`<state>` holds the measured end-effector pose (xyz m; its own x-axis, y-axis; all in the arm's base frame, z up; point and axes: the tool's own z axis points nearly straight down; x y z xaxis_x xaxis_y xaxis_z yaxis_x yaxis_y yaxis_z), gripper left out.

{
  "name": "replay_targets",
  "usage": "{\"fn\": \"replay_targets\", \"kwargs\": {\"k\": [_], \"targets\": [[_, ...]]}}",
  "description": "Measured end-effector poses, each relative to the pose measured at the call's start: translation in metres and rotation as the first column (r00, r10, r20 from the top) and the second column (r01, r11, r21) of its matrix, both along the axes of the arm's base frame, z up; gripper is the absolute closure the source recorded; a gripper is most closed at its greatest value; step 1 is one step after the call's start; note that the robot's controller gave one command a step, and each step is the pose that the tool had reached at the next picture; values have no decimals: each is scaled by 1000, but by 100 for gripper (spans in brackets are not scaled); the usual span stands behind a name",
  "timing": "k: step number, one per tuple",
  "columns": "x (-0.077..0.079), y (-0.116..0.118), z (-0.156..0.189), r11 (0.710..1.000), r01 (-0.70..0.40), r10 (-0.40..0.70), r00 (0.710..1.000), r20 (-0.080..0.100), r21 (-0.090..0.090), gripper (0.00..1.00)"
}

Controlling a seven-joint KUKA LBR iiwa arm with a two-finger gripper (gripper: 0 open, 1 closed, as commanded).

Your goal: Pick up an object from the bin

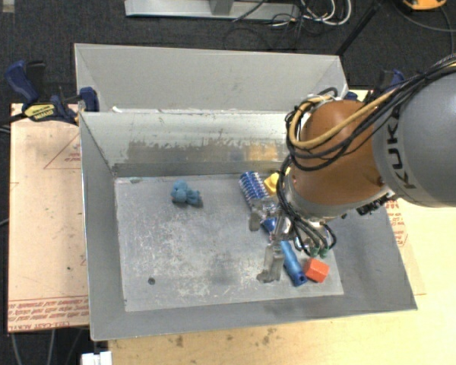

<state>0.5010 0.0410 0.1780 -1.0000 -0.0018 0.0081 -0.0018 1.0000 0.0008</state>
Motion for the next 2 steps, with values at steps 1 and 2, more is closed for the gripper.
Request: {"fn": "replay_targets", "kwargs": {"k": [1,2], "targets": [[44,-66,-107,967,253,-253,967,13,3,0],[84,-127,-77,991,137,-137,990,10,-2,0]]}}
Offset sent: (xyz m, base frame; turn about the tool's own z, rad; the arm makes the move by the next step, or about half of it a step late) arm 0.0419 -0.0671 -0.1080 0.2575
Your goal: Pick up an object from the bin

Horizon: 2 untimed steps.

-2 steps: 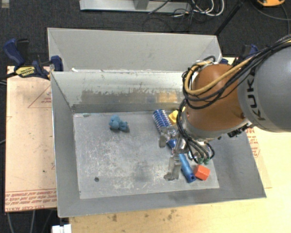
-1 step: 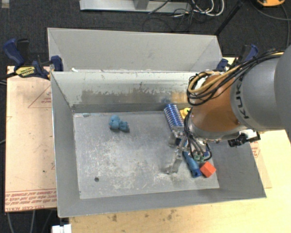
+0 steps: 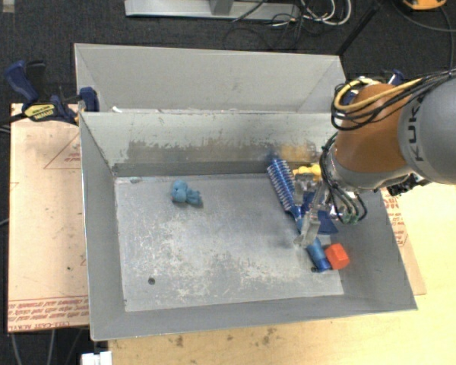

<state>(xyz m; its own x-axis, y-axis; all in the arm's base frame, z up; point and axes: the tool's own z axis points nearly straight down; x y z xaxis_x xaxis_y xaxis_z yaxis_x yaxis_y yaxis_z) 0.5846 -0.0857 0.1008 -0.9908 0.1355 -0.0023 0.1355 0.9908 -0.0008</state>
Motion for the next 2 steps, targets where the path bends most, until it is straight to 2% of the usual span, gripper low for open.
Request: {"fn": "replay_targets", "kwargs": {"k": [1,2], "targets": [[-40,-56,23,998,70,-70,998,3,0,0],[-22,-30,-23,638,-770,770,638,19,0,0]]}}
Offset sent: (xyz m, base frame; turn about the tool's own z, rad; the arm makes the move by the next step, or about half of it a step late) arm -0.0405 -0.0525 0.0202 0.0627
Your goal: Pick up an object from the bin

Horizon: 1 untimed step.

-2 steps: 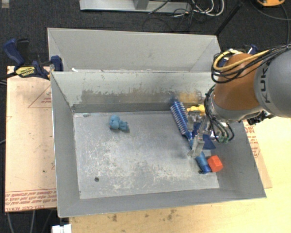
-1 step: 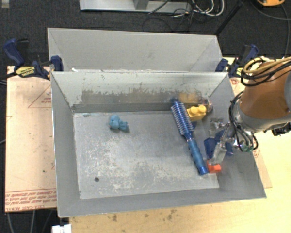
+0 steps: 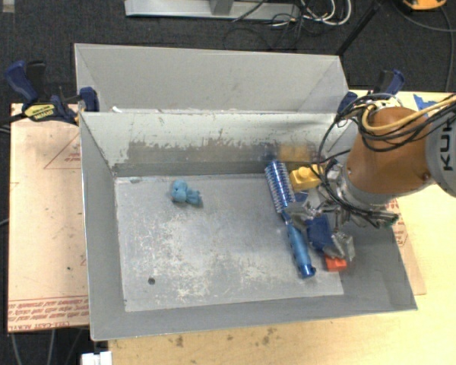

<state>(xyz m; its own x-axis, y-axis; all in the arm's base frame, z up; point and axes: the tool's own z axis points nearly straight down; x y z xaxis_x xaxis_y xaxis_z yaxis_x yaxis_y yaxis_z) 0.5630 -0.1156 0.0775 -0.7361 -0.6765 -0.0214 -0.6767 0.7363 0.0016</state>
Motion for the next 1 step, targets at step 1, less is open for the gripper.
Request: {"fn": "replay_targets", "kwargs": {"k": [1], "targets": [[32,4,-2,985,-175,175,985,-5,-3,0]]}}
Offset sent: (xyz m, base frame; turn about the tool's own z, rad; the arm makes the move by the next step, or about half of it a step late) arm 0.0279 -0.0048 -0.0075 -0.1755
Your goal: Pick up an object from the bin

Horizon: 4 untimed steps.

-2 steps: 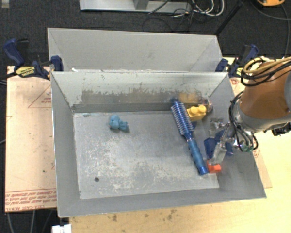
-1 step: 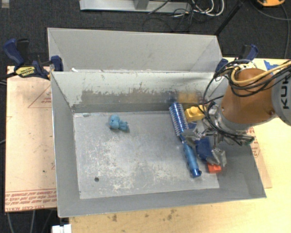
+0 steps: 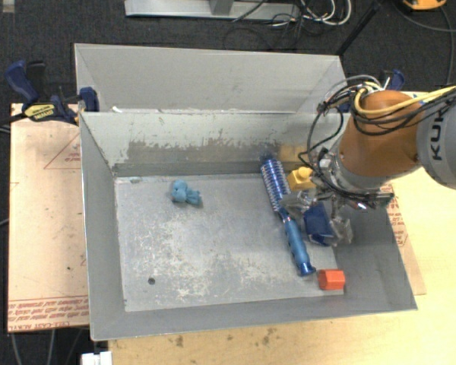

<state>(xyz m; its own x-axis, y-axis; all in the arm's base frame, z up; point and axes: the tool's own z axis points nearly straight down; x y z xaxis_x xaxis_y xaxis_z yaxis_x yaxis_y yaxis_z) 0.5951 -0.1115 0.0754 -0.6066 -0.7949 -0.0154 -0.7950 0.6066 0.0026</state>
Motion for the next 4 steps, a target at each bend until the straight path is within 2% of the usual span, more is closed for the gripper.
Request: {"fn": "replay_targets", "kwargs": {"k": [1,2,3,4], "targets": [[3,7,2,1000,-2,1,1000,10,11,100],[7,11,59,1000,-4,4,1000,5,-8,100],[8,12,77,1000,-1,1,1000,-1,-11,100],[10,13,111,1000,1,-1,1000,0,-13,100]]}}
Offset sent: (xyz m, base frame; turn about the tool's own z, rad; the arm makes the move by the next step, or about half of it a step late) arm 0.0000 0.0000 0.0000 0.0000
